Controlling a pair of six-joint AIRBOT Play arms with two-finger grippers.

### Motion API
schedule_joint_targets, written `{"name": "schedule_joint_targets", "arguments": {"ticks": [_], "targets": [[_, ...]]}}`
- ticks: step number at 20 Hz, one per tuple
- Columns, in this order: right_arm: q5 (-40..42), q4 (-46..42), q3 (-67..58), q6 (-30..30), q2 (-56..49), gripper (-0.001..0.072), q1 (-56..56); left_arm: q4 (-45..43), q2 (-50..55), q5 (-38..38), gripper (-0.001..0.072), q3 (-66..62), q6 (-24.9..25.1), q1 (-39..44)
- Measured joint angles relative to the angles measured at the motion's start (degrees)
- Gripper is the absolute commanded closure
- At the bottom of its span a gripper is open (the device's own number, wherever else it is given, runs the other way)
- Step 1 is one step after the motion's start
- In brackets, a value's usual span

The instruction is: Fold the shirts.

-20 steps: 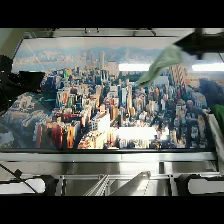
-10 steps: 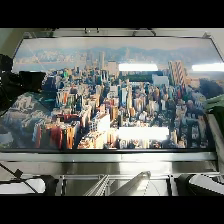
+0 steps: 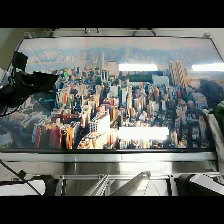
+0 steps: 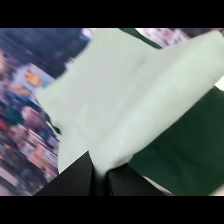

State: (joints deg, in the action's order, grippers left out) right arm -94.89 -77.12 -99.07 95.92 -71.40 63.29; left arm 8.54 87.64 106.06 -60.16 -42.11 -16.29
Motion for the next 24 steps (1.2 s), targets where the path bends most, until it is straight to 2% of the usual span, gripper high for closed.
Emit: {"name": "schedule_joint_targets", "arguments": {"ticks": [7,8,9,10,11,12,16,17,19,20,24], "targets": [[-8.15,-15.91,8.37,-1.75,-0.33,0.0692,0.28,0.0,0.0,0.0,0.0705,0.0,0.24,2.29],[-8.5,-17.29,9.66,-1.92,-0.37,0.0658,0.28,0.0,0.0,0.0,0.0706,0.0,0.24,2.38],[-8.55,-18.49,10.97,-1.92,-0.55,0.044,0.26,0.0,0.0,0.02,0.0706,0.0,0.26,2.45],[-8.68,-19.78,12.0,-1.97,-0.79,0.0265,0.28,0.0,0.0,0.02,0.0705,0.0,0.28,2.47],[-9.01,-20.33,12.72,-2.12,-1.09,0.0229,0.28,0.0,0.0,0.02,0.0705,0.0,0.33,2.49],[-8.98,-20.79,13.25,-2.12,-1.4,0.0229,0.28,0.0,0.0,0.02,0.0705,0.0,0.35,2.54],[-9.03,-21.51,14.25,-2.08,-2.03,0.0231,-0.04,0.0,0.0,0.0,0.0708,0.0,0.35,2.54],[-9.01,-20.96,14.27,-1.84,-2.1,0.0273,-0.35,0.0,0.0,0.0,0.0708,0.0,0.39,2.54],[-8.7,-17.94,13.86,-1.2,-2.16,0.0636,-1.49,0.0,-0.07,-0.2,0.0709,-0.26,0.7,2.49],[-8.02,-14.88,13.4,-0.96,-2.16,0.0694,-2.36,-0.17,-0.09,-0.46,0.071,-0.79,0.81,2.47],[-4.76,-0.81,12.26,0.09,-1.57,0.0696,-9.62,-3.26,-1.33,-4.07,0.071,-6.14,0.59,2.36]]}}
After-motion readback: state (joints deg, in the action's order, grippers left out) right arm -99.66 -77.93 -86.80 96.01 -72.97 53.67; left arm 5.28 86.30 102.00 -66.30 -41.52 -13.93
